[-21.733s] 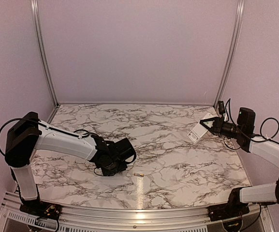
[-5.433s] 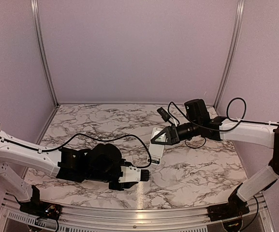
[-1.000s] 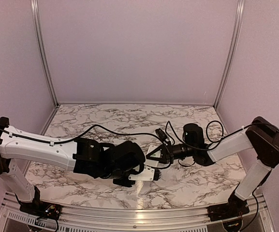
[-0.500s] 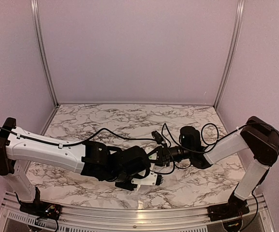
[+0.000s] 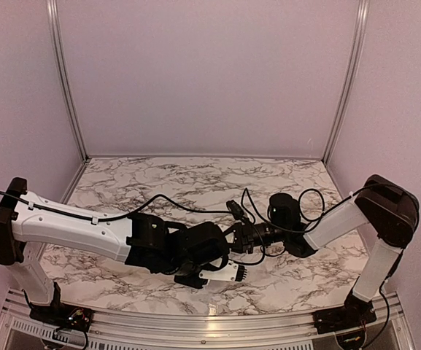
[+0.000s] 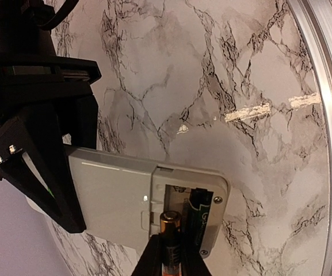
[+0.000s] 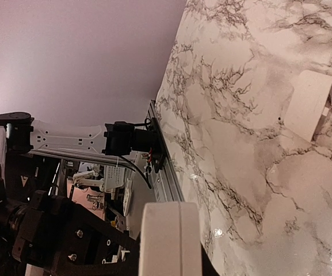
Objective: Load the batteries into the remote control
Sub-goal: Place the battery in the battery compartment, then load the battery into the battery compartment.
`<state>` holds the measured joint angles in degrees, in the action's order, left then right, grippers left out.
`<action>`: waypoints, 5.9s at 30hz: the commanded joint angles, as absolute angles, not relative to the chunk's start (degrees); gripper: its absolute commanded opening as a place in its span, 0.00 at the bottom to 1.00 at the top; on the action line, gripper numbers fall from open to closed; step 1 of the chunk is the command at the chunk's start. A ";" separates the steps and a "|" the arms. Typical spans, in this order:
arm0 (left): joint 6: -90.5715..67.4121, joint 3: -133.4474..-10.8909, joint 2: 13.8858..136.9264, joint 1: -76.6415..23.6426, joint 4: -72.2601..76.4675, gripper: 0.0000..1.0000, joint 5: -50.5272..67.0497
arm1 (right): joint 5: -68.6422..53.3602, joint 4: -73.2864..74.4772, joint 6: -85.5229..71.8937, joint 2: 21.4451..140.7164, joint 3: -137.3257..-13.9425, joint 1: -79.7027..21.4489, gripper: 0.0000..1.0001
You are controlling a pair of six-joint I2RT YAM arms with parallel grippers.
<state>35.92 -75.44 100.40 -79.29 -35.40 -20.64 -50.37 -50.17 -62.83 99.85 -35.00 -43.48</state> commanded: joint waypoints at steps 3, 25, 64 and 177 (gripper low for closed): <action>36.11 -76.33 101.86 -79.69 -37.22 0.14 -20.17 | -51.03 -55.99 -65.89 100.74 -35.48 -44.38 0.00; 34.65 -76.91 98.69 -79.63 -36.70 0.36 -18.92 | -51.72 -62.51 -69.24 102.43 -34.65 -44.37 0.00; 3.62 -59.99 72.08 -65.60 -13.08 0.41 -5.60 | -46.43 -100.15 -83.75 100.69 -33.91 -40.61 0.00; -13.94 -69.86 88.68 -65.48 -20.55 0.10 0.71 | -42.28 -60.18 -71.06 90.26 -32.26 -37.77 0.00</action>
